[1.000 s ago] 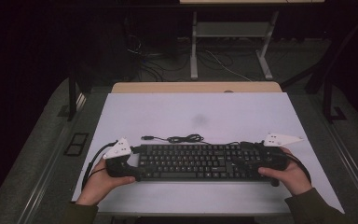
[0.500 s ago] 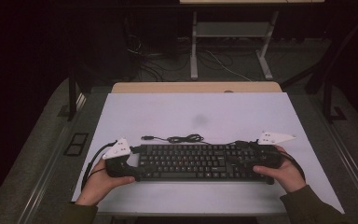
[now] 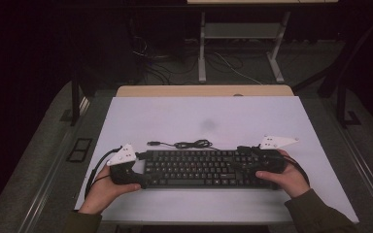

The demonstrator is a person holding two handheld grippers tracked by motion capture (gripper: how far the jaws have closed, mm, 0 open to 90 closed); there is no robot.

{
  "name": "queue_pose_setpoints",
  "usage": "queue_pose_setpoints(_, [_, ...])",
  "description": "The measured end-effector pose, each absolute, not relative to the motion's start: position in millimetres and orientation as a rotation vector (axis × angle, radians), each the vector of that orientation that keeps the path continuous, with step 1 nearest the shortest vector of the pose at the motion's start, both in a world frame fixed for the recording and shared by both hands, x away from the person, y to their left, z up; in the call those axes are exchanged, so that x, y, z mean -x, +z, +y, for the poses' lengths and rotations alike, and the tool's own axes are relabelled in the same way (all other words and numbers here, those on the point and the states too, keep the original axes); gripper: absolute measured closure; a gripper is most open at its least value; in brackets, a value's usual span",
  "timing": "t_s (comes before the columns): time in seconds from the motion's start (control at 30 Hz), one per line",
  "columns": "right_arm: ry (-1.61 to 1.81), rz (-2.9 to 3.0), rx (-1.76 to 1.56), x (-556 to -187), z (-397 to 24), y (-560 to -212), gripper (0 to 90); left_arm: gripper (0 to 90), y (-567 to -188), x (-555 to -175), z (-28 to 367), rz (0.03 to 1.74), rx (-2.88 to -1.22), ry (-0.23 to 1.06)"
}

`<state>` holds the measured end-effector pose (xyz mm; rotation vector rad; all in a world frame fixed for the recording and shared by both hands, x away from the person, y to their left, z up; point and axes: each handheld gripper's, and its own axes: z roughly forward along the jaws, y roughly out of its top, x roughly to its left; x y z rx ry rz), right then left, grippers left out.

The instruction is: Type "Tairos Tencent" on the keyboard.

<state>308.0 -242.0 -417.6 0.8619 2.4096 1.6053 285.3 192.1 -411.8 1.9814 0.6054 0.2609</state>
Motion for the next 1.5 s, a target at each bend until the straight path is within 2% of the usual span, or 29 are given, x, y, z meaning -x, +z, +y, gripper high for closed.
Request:
queue_pose_setpoints(0.23, [1.589, 2.440, -0.848, -309.5, -232.9, -419.5, 38.4, 19.2, -413.9, -284.7, 192.2, 0.609, -1.990, 0.258])
queue_pose_setpoints(0.3, [1.585, 2.459, -0.833, -310.4, -229.4, -419.0, 44.9, 19.2, -413.4, -284.9, 191.6, 0.606, -1.987, 0.259])
queue_pose_setpoints(0.33, [1.585, 2.459, -0.833, -310.4, -229.4, -419.0, 44.9, 19.2, -413.3, -284.8, 191.3, 0.607, -1.983, 0.260])
queue_pose_setpoints(0.37, [1.577, 2.463, -0.824, -310.2, -227.4, -418.5, 50.3, 19.2, -413.0, -284.7, 191.3, 0.606, -1.983, 0.259])
queue_pose_setpoints(0.4, [1.577, 2.463, -0.824, -310.2, -227.4, -418.5, 50.3, 19.2, -412.9, -284.5, 191.2, 0.607, -1.981, 0.259])
queue_pose_setpoints(0.53, [1.563, 2.501, -0.824, -309.0, -226.0, -419.0, 61.6, 19.2, -413.8, -284.5, 191.8, 0.606, -1.989, 0.258])
queue_pose_setpoints(0.57, [1.563, 2.501, -0.824, -309.0, -226.0, -419.0, 61.6, 19.2, -414.0, -284.5, 191.8, 0.606, -1.989, 0.257])
queue_pose_setpoints(0.6, [1.557, 2.523, -0.831, -308.8, -225.0, -419.7, 66.2, 19.2, -414.2, -284.4, 191.7, 0.608, -1.989, 0.256])
queue_pose_setpoints(0.87, [1.511, 2.602, -0.827, -306.7, -220.2, -422.2, 78.6, 19.2, -415.4, -284.6, 189.5, 0.603, -1.995, 0.250])
queue_pose_setpoints(0.97, [1.478, 2.639, -0.814, -306.6, -219.4, -423.0, 86.8, 19.2, -416.5, -284.3, 189.8, 0.605, -1.997, 0.247])
queue_pose_setpoints(1.03, [1.459, 2.659, -0.811, -306.3, -219.2, -423.9, 89.3, 19.2, -416.7, -284.1, 190.3, 0.607, -1.995, 0.248])
queue_pose_setpoints(1.5, [1.326, 2.733, -0.808, -305.3, -215.9, -433.0, 89.5, 19.2, -418.3, -284.4, 190.0, 0.606, -2.002, 0.246])
